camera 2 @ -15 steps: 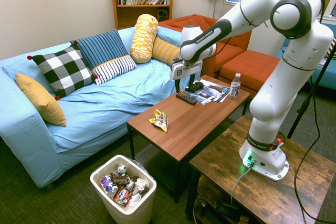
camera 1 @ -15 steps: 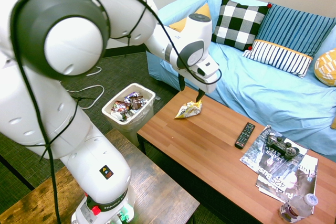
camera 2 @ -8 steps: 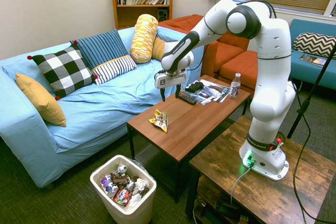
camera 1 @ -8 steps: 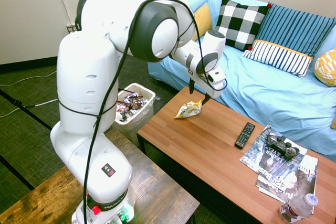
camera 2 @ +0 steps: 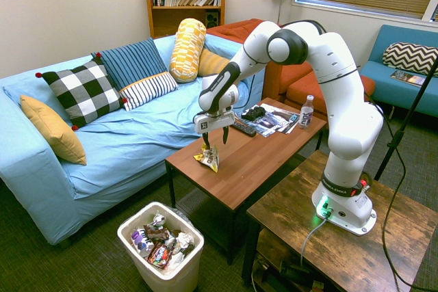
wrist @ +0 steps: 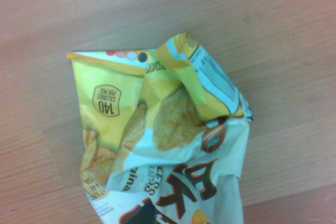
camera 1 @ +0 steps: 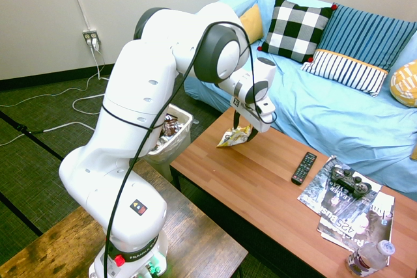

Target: Throw the chip bag in the trash bin

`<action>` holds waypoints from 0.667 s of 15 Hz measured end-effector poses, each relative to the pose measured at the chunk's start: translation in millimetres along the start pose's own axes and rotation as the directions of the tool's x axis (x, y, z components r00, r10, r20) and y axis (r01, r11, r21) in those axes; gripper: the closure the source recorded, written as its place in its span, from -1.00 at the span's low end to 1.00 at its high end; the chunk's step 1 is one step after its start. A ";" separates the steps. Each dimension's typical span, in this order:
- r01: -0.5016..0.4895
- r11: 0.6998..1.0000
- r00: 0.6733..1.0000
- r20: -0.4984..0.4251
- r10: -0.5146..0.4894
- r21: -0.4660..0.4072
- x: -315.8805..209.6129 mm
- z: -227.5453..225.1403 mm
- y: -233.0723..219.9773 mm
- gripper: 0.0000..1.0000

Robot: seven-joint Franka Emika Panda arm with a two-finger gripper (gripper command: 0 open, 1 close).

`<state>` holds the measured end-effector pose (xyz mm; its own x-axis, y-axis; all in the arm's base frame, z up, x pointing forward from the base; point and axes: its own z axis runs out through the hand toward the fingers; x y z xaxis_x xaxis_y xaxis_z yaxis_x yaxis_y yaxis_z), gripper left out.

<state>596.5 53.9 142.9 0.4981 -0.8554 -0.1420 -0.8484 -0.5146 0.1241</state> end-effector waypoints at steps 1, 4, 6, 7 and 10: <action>-0.002 1.000 1.000 0.006 0.002 -0.005 -0.6 3.9 -1.1 1.00; -0.004 1.000 1.000 0.018 0.004 -0.017 -4.1 15.2 -3.1 1.00; -0.008 1.000 1.000 0.024 0.008 -0.021 -5.0 20.1 -3.1 1.00; -0.012 1.000 1.000 0.027 0.012 -0.021 -4.8 20.8 -3.0 1.00; -0.018 1.000 0.999 0.028 0.019 -0.016 -2.7 19.5 -3.7 1.00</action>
<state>594.8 59.3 123.7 0.4772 -0.8628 -0.1668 -0.8542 -0.5000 0.1425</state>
